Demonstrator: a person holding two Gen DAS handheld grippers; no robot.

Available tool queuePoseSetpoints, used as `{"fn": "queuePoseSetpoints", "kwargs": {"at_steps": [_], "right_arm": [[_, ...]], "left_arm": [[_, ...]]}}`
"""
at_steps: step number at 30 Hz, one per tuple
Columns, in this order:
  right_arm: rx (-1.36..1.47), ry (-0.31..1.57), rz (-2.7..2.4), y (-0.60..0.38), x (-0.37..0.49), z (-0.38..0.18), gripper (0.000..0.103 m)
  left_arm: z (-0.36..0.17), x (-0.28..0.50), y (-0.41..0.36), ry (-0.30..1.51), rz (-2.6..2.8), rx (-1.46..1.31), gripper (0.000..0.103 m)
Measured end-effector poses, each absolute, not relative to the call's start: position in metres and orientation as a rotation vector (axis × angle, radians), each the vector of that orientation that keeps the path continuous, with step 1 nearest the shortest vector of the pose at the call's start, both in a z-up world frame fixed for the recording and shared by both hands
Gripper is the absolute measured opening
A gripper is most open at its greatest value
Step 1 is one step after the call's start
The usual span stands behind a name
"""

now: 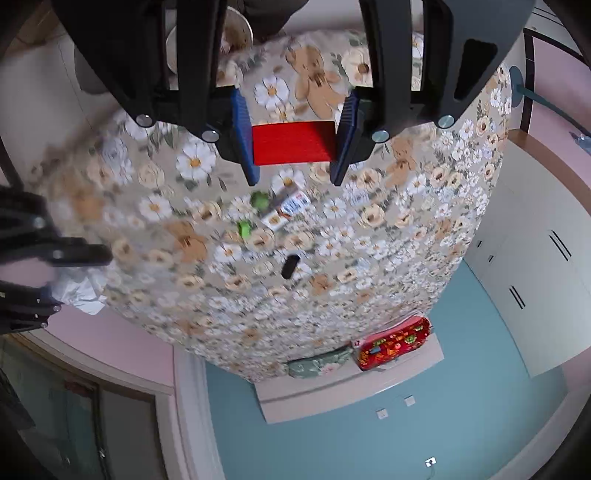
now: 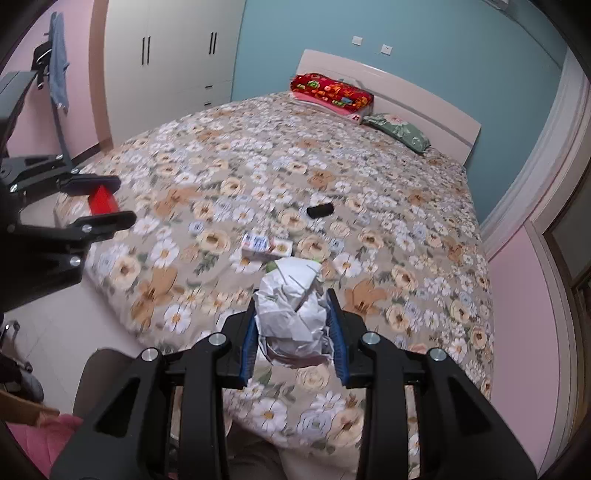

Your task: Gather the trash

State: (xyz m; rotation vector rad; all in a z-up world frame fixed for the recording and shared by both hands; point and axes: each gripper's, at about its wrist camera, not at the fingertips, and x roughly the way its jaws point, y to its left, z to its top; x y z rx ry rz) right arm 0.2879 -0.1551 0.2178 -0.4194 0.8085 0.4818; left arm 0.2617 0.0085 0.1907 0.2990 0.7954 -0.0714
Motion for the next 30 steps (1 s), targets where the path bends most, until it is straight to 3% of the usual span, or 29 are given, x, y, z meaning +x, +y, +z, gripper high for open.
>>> {"fn": "queuePoseSetpoints", "kwargs": {"at_steps": [10,30], "right_arm": [[-0.445,0.889,0.547,-0.161,0.228,0.153,0.035],[-0.445,1.117,0.655,-0.158,0.172,-0.015,0.035]], "left_arm": [[0.131,0.219,0.004,0.872,-0.111,0.323,0.042],[-0.037,0.179,-0.007,1.133,-0.196,0.343,0.042]]}}
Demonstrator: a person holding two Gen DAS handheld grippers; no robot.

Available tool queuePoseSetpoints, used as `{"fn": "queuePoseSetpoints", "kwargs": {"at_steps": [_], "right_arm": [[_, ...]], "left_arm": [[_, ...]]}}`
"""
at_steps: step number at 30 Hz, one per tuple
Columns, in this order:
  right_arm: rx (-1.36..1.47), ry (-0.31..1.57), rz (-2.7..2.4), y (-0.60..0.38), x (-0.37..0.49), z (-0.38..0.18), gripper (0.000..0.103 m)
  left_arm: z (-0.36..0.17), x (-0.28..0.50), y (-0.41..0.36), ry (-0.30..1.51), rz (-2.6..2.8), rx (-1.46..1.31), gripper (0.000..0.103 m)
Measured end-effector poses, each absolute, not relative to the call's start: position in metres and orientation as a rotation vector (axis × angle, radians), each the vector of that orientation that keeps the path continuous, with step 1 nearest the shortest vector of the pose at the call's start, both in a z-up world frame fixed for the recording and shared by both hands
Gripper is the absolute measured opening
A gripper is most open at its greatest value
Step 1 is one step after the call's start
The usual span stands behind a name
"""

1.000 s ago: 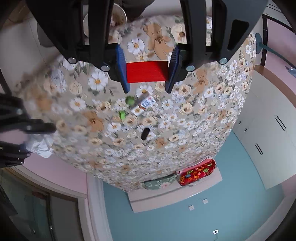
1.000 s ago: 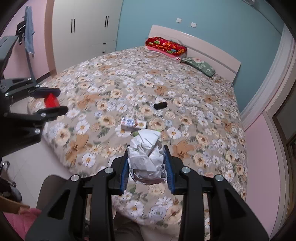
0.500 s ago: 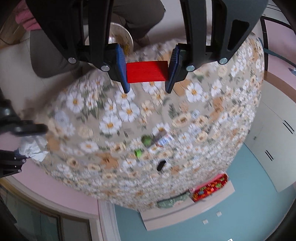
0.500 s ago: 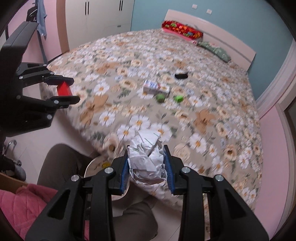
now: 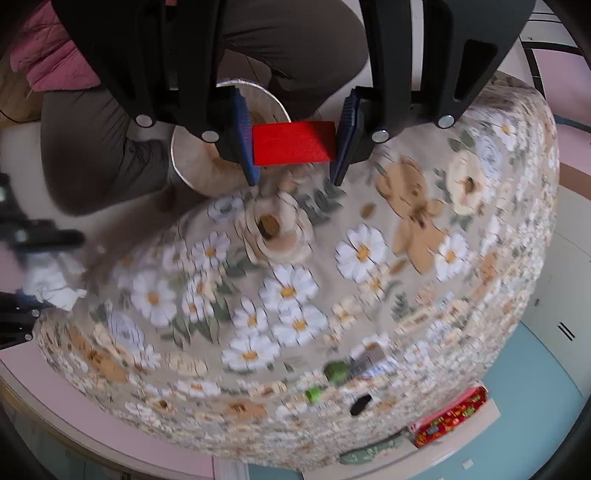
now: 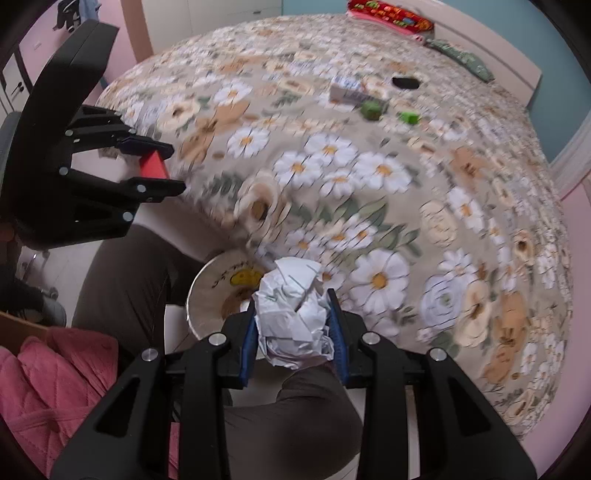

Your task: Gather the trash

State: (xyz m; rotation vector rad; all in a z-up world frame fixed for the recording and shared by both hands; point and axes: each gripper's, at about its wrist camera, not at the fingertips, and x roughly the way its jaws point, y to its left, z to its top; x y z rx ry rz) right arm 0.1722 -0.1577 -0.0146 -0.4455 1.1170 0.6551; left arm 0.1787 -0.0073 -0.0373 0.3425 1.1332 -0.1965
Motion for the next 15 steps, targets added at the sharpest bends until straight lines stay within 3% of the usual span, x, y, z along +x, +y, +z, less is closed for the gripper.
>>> {"fn": "queuePoseSetpoints", "kwargs": {"at_steps": [15], "right_arm": [[-0.388,1.248,0.713,-0.141,0.164,-0.111,0.035]], "left_arm": [[-0.142,0.165,-0.007,1.313,-0.227,0.29,0.042]]}}
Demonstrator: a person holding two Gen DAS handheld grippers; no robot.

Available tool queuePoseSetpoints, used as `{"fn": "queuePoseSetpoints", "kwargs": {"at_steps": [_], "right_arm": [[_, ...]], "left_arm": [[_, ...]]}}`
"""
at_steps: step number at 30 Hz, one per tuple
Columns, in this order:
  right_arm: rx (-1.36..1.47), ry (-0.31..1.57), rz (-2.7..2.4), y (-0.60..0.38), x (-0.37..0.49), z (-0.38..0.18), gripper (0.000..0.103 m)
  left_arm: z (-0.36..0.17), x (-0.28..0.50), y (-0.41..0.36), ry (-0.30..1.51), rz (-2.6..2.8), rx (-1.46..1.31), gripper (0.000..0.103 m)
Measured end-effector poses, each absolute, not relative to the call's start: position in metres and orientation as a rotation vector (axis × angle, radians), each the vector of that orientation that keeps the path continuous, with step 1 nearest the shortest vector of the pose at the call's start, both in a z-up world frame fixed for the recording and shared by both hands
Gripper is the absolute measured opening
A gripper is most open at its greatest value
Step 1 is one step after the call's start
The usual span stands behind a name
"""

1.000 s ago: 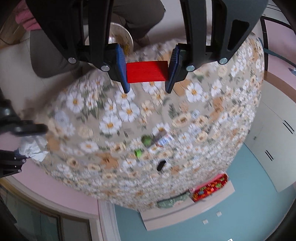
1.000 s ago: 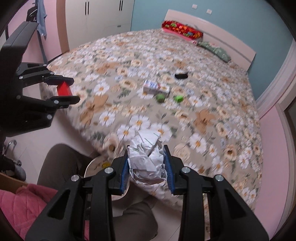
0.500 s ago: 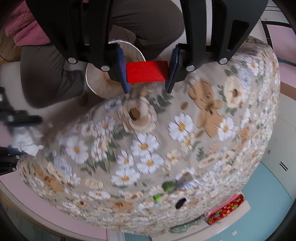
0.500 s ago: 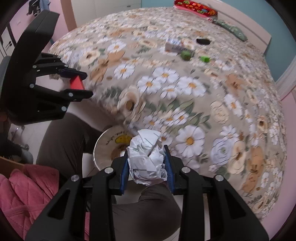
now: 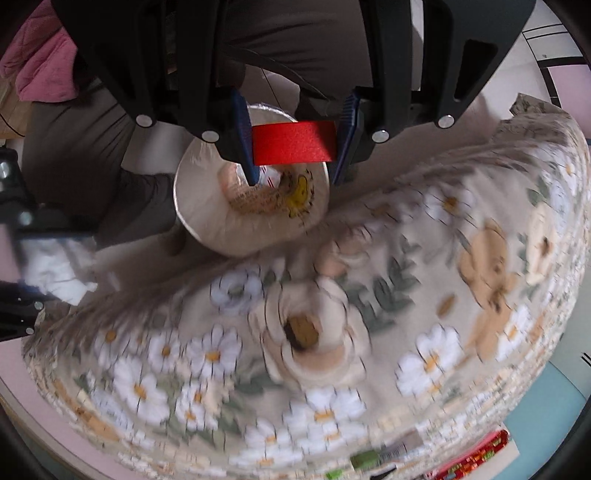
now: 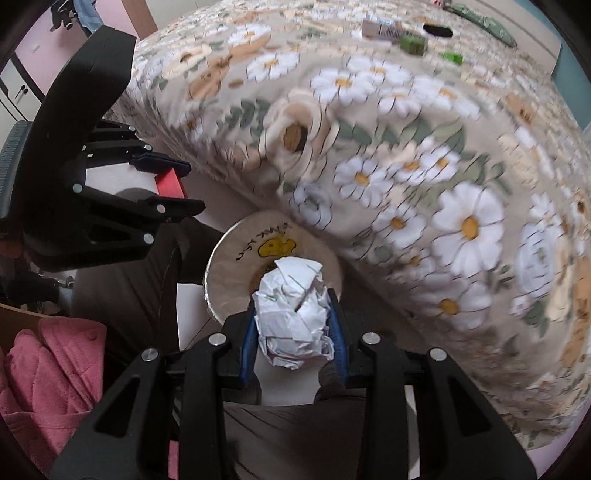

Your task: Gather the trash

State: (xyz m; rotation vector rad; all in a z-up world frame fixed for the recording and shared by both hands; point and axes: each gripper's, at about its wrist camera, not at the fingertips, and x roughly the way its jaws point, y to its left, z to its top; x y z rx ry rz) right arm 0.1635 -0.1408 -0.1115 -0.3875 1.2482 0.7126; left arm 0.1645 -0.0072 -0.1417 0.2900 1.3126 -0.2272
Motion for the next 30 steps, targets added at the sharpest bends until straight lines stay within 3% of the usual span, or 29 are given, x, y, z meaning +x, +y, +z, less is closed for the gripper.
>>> {"fn": "queuePoseSetpoints", "kwargs": {"at_steps": [18,30], "right_arm": [[-0.348,1.446,0.718,-0.123,0.164,-0.237,0.035],[-0.332,1.529,0.715,-0.107,0.17,-0.291,0.035]], "left_arm": [[-0.245,0.169,-0.005,1.468,-0.23,0.248,0.042],[-0.306,0.174,-0.009,1.552,-0.226,0.226,0.042]]}}
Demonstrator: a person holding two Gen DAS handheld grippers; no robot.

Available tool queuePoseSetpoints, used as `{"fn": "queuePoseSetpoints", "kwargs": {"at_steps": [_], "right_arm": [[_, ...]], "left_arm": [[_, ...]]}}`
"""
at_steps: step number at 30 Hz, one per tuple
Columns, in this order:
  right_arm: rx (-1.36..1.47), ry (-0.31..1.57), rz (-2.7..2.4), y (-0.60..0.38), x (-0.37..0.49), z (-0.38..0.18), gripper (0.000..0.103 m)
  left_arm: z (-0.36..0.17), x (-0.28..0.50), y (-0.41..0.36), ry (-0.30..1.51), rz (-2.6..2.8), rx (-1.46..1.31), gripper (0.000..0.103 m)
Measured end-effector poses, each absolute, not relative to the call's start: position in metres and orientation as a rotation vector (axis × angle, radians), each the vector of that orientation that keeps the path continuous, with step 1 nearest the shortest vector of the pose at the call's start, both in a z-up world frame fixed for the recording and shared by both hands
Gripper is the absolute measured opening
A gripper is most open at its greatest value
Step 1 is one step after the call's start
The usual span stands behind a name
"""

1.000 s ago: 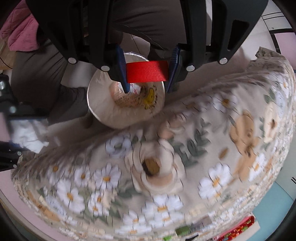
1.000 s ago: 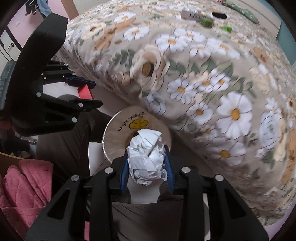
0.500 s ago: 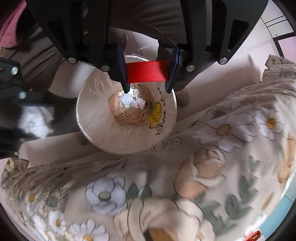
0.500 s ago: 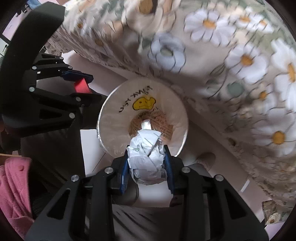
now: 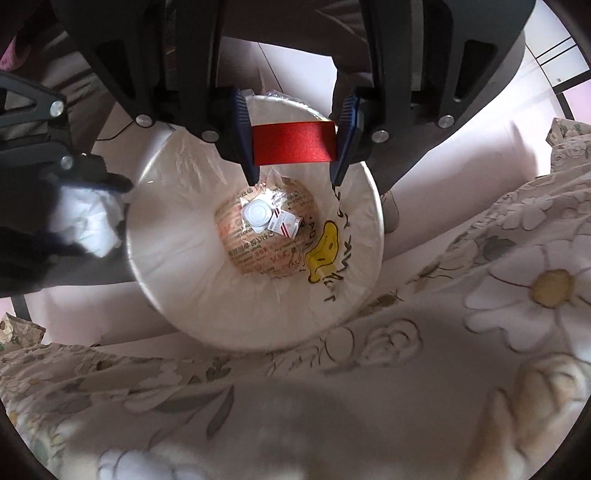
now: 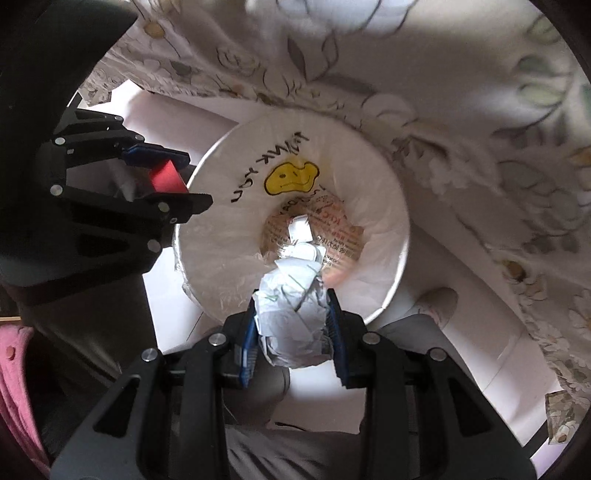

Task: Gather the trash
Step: 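Open both tools to drop the red block and crumpled paper into the bowl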

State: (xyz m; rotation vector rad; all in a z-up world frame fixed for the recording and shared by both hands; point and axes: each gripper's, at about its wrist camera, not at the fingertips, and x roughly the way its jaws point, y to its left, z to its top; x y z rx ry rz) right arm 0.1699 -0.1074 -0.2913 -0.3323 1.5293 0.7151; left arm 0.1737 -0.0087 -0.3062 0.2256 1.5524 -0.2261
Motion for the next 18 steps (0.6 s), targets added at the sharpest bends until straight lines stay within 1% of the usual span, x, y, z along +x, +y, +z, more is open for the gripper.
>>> {"fn": "queuePoseSetpoints", "kwargs": {"at_steps": [18], "right_arm": [[-0.3,1.612,0.672,-0.099,0.179,-0.351,0.035]], "left_arm": [[-0.365,0.183,-0.014,1.635,-0.215,0.223,0.042]]}}
